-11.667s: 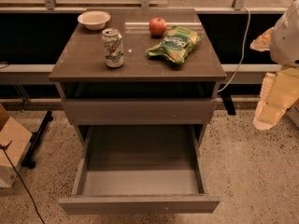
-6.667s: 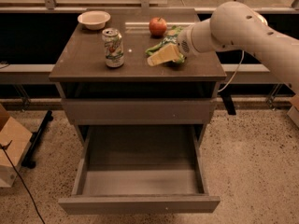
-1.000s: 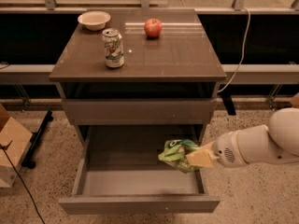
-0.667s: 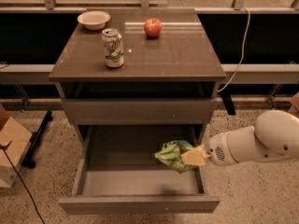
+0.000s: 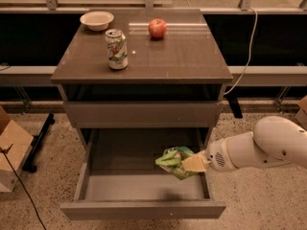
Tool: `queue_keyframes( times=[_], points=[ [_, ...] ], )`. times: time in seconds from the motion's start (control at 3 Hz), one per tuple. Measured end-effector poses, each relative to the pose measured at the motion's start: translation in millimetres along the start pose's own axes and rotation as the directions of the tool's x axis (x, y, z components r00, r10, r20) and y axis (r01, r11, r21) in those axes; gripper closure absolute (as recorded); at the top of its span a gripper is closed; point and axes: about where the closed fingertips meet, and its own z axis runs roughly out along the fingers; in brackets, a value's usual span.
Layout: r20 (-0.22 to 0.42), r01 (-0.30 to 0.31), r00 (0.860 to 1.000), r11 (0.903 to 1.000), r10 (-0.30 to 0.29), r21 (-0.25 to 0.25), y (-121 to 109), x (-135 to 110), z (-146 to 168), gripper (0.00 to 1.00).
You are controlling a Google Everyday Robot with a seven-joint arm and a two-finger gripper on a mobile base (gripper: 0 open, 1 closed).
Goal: Place green rice chip bag into middle drawer
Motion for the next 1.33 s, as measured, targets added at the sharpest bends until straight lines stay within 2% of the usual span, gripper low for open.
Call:
queue_keyframes(
  times=[1.33],
  points=[
    [-0.068,-0.102,0.993,0.9903,0.096,-0.094,-30.1,44.8,124.2,1.0]
  ],
)
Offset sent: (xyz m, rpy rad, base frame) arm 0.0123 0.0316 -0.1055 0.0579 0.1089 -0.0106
